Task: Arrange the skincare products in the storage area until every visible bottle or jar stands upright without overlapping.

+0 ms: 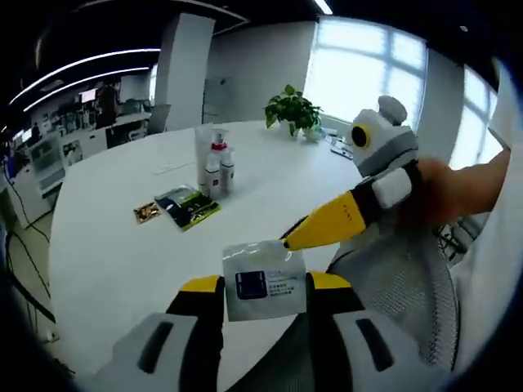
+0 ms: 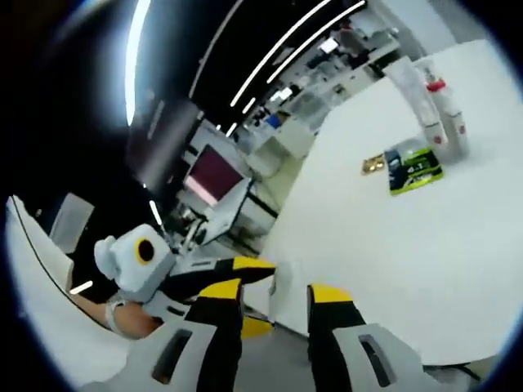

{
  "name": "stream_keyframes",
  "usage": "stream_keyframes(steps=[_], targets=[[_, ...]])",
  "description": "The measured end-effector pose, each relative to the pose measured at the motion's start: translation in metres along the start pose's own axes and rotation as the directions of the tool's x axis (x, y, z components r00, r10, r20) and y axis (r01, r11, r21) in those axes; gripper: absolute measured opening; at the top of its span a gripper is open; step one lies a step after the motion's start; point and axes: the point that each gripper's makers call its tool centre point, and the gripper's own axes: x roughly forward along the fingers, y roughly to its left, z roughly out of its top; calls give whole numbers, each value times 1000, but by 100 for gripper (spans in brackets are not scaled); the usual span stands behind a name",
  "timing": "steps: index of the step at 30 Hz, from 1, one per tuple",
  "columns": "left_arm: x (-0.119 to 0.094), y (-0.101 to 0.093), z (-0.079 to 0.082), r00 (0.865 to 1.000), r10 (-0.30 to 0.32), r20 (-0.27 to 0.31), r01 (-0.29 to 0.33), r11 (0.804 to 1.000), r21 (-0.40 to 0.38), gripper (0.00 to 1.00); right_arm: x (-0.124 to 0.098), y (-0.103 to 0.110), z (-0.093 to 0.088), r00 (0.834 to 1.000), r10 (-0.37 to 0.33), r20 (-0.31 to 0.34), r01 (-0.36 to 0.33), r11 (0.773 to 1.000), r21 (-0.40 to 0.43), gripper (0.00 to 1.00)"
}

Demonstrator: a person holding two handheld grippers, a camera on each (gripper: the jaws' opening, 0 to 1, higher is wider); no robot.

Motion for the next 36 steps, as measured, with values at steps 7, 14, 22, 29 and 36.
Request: stream_keyframes(steps=[7, 14, 22, 29, 36], targets=[[-5, -11, 8, 1000, -20, 0, 20, 992, 127, 35, 0, 5, -7, 997, 67, -31, -63, 993, 103, 8], [-5, -14, 6, 999, -32, -6, 32, 990, 140, 35, 1, 7, -11, 993, 107, -51, -97, 981, 168, 0], [-9, -9, 2, 997, -75, 11, 74, 997, 33, 36, 3, 12, -11, 987, 152, -52, -139, 970, 198, 0], [-17, 3, -4, 992, -113, 56, 116, 992, -45, 29, 1, 5, -2, 986, 166, -5, -160, 957, 240, 0], [-23, 14, -2, 979, -146, 143, 178, 953, -246, 36, -2, 8, 3, 985, 172, 20, -172, 954, 245, 0]])
